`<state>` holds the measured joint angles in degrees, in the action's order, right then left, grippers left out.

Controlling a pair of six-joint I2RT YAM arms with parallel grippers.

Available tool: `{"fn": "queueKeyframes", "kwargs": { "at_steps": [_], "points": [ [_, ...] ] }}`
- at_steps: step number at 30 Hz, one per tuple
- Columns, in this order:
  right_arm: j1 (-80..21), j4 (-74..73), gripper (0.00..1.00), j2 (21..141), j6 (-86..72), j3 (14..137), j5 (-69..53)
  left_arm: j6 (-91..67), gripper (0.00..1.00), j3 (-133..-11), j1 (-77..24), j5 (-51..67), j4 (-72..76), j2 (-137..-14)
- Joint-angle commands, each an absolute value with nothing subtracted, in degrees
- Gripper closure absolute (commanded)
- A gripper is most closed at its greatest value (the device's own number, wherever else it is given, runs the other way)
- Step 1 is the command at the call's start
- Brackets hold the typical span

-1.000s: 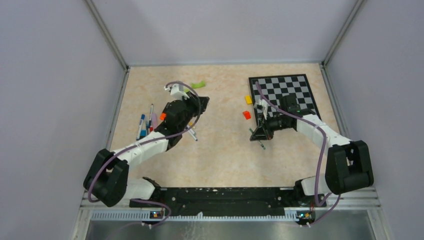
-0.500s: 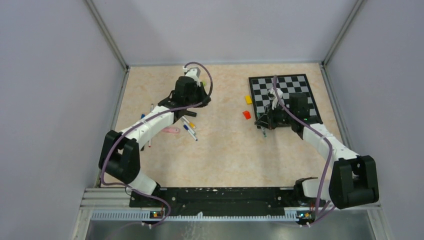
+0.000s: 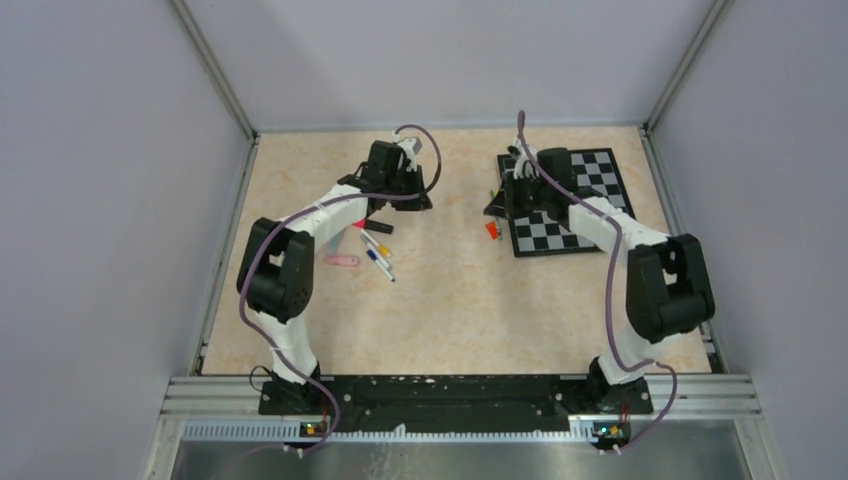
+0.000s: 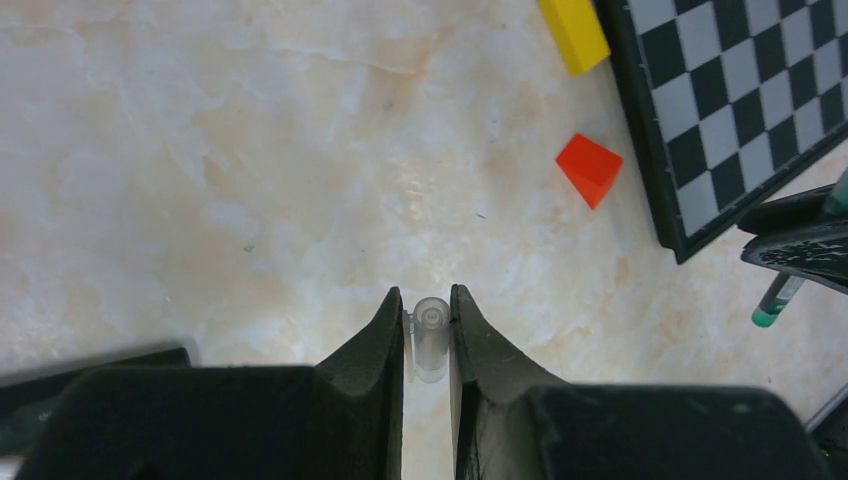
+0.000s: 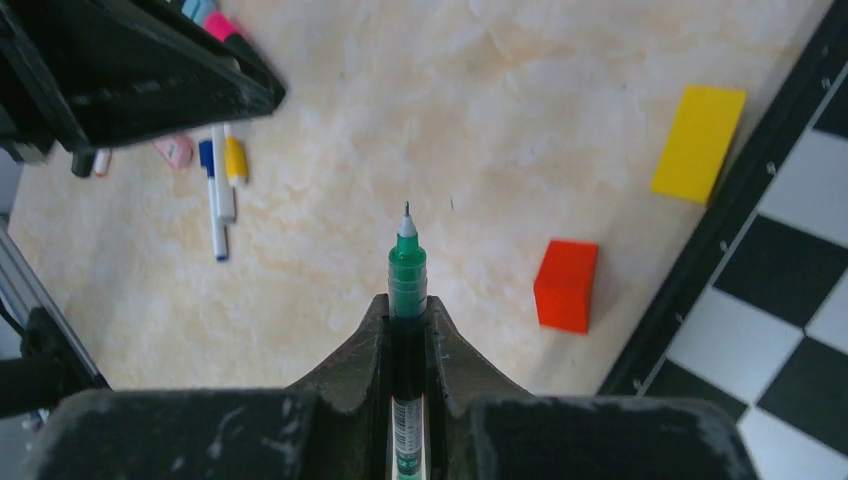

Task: Open the pen caps
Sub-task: Place the pen cap at the center of the board.

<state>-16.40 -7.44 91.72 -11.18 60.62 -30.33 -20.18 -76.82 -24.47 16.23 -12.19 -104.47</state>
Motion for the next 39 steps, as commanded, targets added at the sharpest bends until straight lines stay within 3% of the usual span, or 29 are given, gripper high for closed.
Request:
{"fn": "queueKeyframes", "kwargs": {
  "at_steps": [1,11,19,33,39],
  "points": [
    [-20.4,-6.3,1.0,100.7,-18.7,71.9,-25.5,-18.3,1.0,-82.3,-21.6,16.3,-17.0,-109.7],
    [-25.5,-9.3,1.0,122.9,-26.1,94.6,-15.9,-18.6,1.0,-85.5,-16.7,9.4,-18.4,-115.0],
    [-26.0,-13.4,0.98,130.1,-26.1,102.1,-12.4,-19.1,0.98,-88.8,-14.3,9.6,-21.1,-119.5],
    [-26.1,-14.2,0.76,130.2,-25.9,101.5,-8.2,-19.2,0.71,-88.5,-13.9,9.2,-20.9,-120.7],
    [-26.1,-14.4,0.73,129.4,-24.9,101.6,-7.9,-19.2,0.59,-88.5,-13.9,9.4,-20.9,-119.8]
  ]
}}
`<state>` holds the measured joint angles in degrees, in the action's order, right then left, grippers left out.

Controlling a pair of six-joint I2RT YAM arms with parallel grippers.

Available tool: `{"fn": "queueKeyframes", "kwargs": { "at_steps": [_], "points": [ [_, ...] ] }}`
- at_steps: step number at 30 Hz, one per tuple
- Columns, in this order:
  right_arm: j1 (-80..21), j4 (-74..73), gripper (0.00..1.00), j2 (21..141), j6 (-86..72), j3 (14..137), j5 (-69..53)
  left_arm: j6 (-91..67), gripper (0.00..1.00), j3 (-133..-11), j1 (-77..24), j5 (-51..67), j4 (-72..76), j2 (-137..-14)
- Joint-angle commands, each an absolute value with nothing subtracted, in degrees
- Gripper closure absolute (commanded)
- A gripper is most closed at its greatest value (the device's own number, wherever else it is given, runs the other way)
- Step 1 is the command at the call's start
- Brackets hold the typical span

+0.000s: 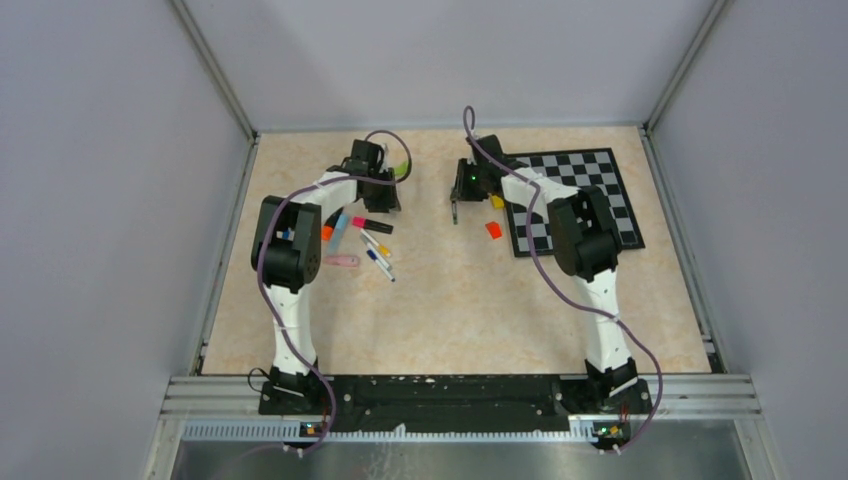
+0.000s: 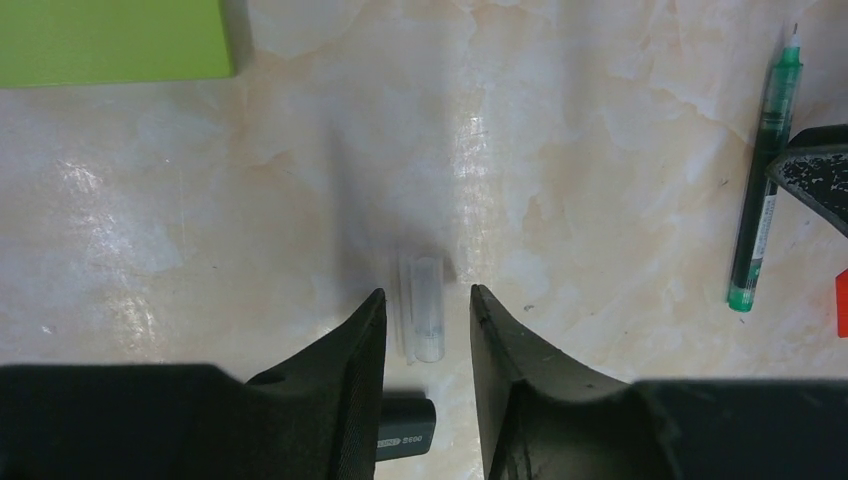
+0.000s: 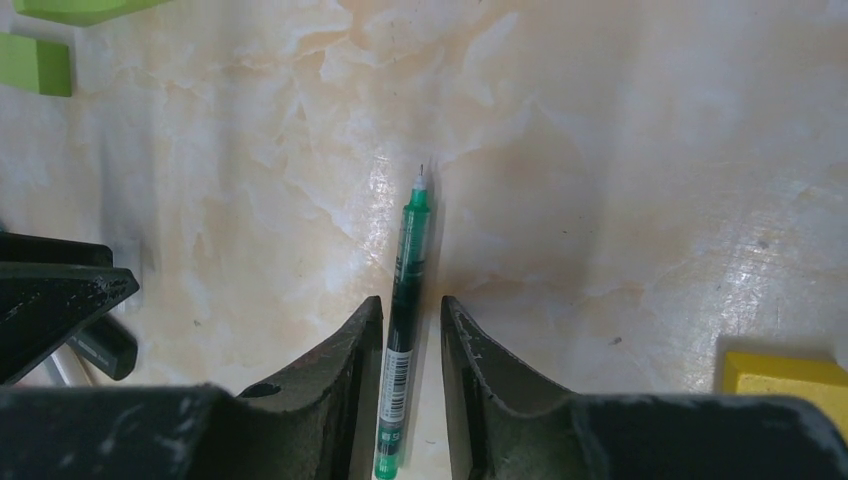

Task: Open the pen caps
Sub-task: Place the pen cap at the center of the board.

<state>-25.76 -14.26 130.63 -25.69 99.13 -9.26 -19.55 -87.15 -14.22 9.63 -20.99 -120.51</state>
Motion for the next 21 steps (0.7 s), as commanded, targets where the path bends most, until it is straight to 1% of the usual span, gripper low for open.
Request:
{"fn": "queueKeyframes", "kwargs": {
  "at_steps": [1,5,6,9,13,15,16,20,21],
  "points": [
    [-26.1,-14.4,0.71,129.0,-24.5,101.6,-7.8,-19.2,0.58,-88.5,-13.9,9.5,-20.9,-119.5],
    [-26.1,-14.3,0.69,125.7,-21.9,100.6,-8.7,-19.2,0.55,-88.5,-13.9,9.6,-21.1,-117.1],
    [-26.1,-14.1,0.67,124.3,-21.0,100.0,-9.3,-19.2,0.55,-88.3,-13.9,9.8,-21.1,-116.1],
    [-26.1,-13.6,0.63,118.9,-16.2,97.0,-12.2,-18.7,0.52,-86.8,-13.9,11.3,-20.0,-112.2],
    [-26.1,-12.9,0.46,107.7,-7.3,89.7,-16.7,-16.8,0.44,-80.8,-13.9,14.1,-15.4,-103.6],
    [-26.1,-13.0,0.39,101.7,-1.3,85.1,-20.4,-15.3,0.41,-76.4,-13.9,15.7,-12.4,-98.4],
    [-26.0,-13.1,0.38,98.6,3.1,81.9,-22.0,-14.7,0.39,-73.7,-13.9,16.4,-11.2,-95.6],
    [-25.7,-16.2,0.37,86.9,14.1,73.2,-30.1,-13.2,0.32,-64.4,-13.9,17.7,-8.2,-83.4],
    [-25.2,-16.7,0.37,83.9,16.0,70.9,-32.4,-13.2,0.28,-62.1,-13.9,17.5,-7.7,-80.2]
  ]
}}
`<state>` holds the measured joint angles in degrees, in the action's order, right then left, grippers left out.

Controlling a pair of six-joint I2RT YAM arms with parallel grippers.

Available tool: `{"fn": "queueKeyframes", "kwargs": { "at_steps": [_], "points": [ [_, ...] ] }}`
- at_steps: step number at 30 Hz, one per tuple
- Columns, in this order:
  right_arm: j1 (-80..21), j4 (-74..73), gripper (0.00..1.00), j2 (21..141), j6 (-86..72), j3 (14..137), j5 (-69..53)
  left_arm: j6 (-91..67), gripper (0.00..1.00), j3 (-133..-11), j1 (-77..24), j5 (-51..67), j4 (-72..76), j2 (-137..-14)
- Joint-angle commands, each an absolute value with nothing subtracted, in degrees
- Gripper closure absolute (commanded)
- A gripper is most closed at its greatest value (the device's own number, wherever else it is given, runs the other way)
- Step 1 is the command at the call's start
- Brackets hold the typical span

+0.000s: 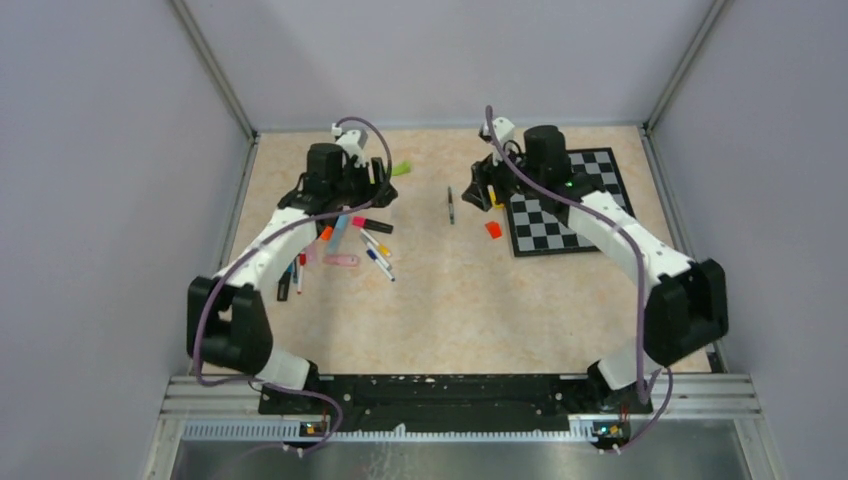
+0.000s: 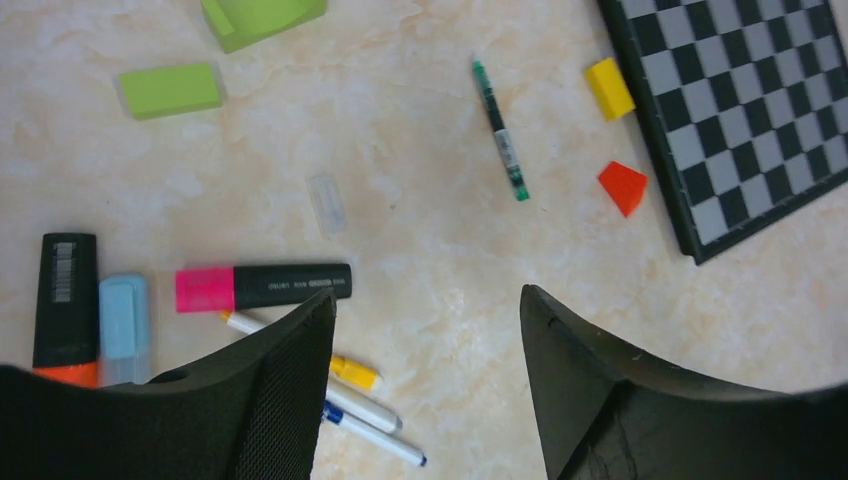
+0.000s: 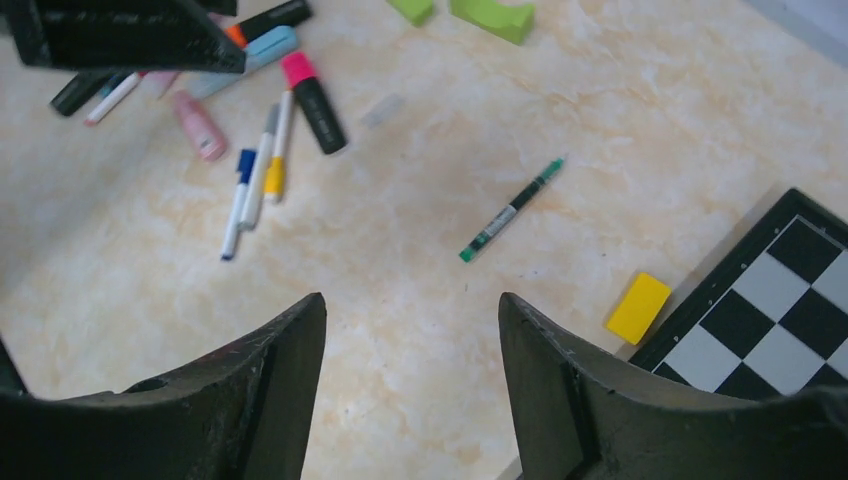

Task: Open the pen caps
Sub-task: Place the pen cap at the center of the board, then pick up the pen from the center of the board.

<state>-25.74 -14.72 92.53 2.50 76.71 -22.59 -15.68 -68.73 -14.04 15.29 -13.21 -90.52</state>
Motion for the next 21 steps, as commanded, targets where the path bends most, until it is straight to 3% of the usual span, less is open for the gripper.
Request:
{"fn": "queueKeyframes", "kwargs": {
  "at_steps": [1,4,5,10,14,17,21],
  "points": [
    [-24.4,-17.3,0.37,81.5,17.8,69.0,-35.4,-13.7,0.24,-59.4,-13.9,16.8,-7.3,-76.9],
    [-19.3,-16.5,0.37,74.6,17.8,62.5,-46.0,-16.4,0.03,-50.6,-13.7,15.4,-5.2,-65.6],
    [-17.1,-14.3,0.38,72.3,15.9,59.4,-49.2,-18.1,0.01,-47.7,-13.7,16.2,-3.9,-62.2],
    [-8.7,-0.8,0.4,62.5,6.3,43.1,-57.5,-30.9,0.01,-31.7,-13.7,25.5,6.3,-49.0],
    [-5.7,2.5,0.4,59.4,5.3,39.6,-57.3,-40.6,0.01,-21.2,-13.7,23.9,11.0,-43.1],
    [-4.2,4.5,0.4,58.8,4.3,38.2,-56.8,-44.1,0.01,-18.2,-13.7,19.8,10.8,-42.0],
    [-3.7,4.9,0.4,58.4,4.6,37.1,-55.6,-45.1,0.04,-22.7,-13.7,11.9,-0.1,-45.2]
  ]
}}
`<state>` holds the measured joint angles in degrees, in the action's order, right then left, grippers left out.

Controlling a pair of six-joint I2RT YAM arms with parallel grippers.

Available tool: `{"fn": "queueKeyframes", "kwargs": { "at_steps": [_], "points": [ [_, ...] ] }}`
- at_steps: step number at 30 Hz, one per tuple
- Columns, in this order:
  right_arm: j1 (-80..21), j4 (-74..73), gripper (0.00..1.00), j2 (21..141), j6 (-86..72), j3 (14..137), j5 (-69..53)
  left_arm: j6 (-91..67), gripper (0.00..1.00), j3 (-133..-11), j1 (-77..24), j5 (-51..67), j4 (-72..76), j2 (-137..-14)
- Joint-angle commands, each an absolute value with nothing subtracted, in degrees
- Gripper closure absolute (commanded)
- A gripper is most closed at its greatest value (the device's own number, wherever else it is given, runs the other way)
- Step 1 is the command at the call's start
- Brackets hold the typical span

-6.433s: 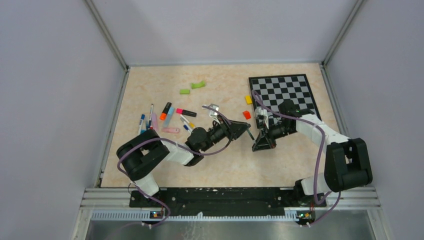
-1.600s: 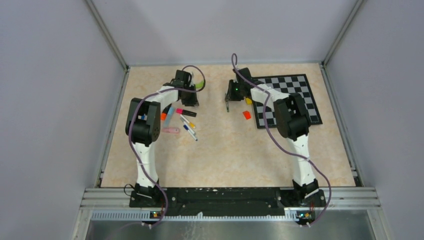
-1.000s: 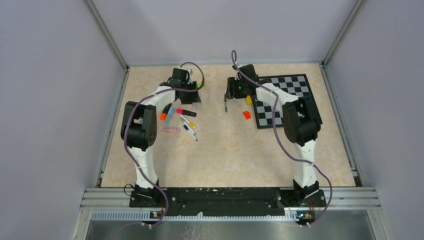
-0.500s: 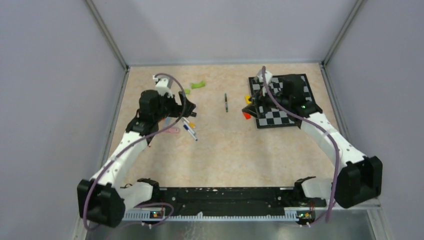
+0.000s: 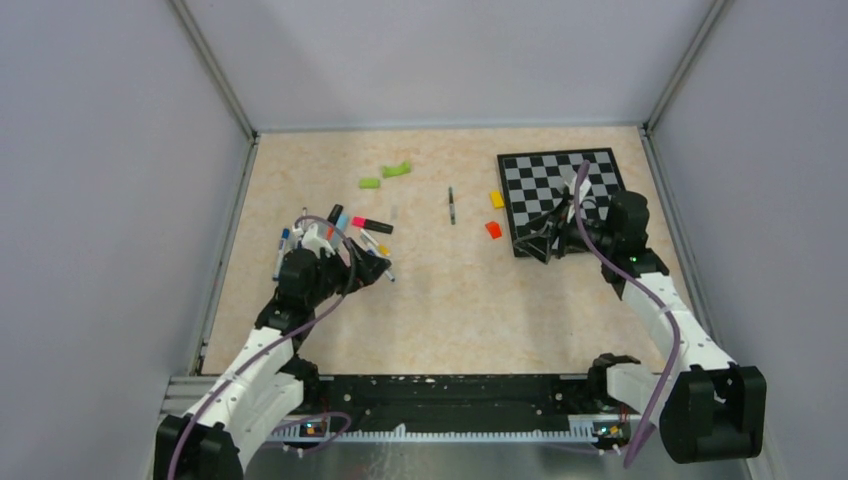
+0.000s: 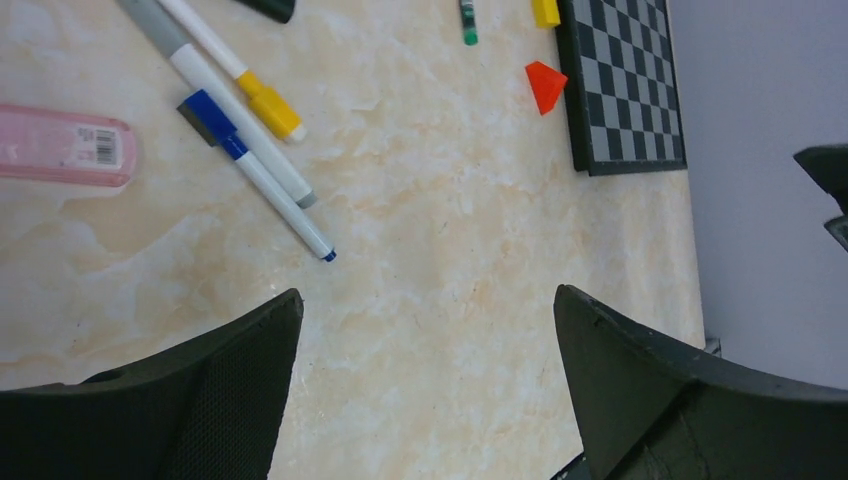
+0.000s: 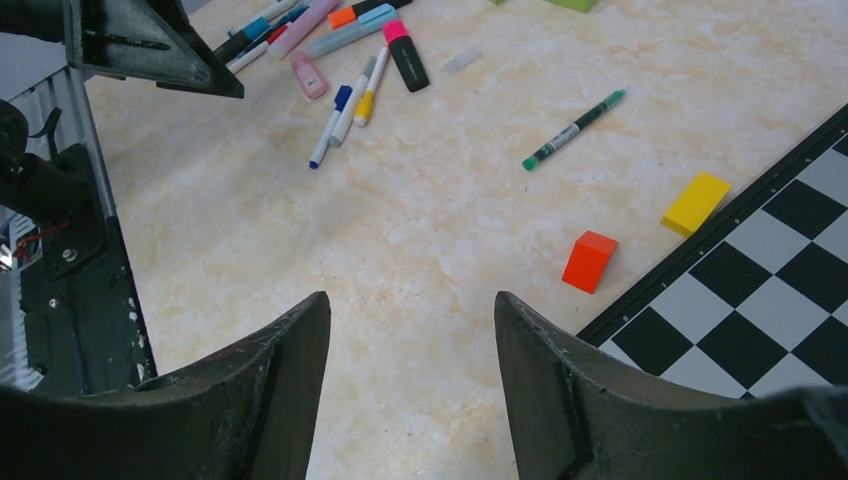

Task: Open the pen caps
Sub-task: Pick up the pen from the center of the board.

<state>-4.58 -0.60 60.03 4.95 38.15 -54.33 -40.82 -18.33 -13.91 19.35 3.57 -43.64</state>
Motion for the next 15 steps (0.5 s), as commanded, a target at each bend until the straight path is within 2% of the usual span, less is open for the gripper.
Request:
{"fn": "queueKeyframes", "kwargs": {
  "at_steps": [1,2,5,6,9,15],
  "points": [
    [-3.8,5.0,0.4,58.4,4.6,37.1,-55.5,-44.9,0.05,-24.7,-13.8,10.0,-3.6,-46.5],
    [-3.7,5.1,0.4,58.4,4.7,37.0,-55.3,-45.0,0.05,-26.4,-13.8,7.9,-6.6,-48.0],
    [-3.6,5.2,0.4,58.3,4.8,36.8,-54.9,-47.2,0.23,-32.0,-13.9,-1.9,-15.7,-52.4],
    [-3.6,5.2,0.4,58.3,4.8,36.8,-54.8,-48.2,0.25,-34.4,-14.0,-5.7,-19.4,-54.0],
    [-3.6,5.2,0.41,58.3,5.0,36.6,-54.5,-47.9,0.26,-41.9,-14.1,-12.3,-27.4,-60.1],
    [-3.6,5.2,0.41,58.5,5.5,36.5,-53.8,-46.7,0.26,-48.7,-14.2,-15.2,-28.9,-68.3]
  ]
}}
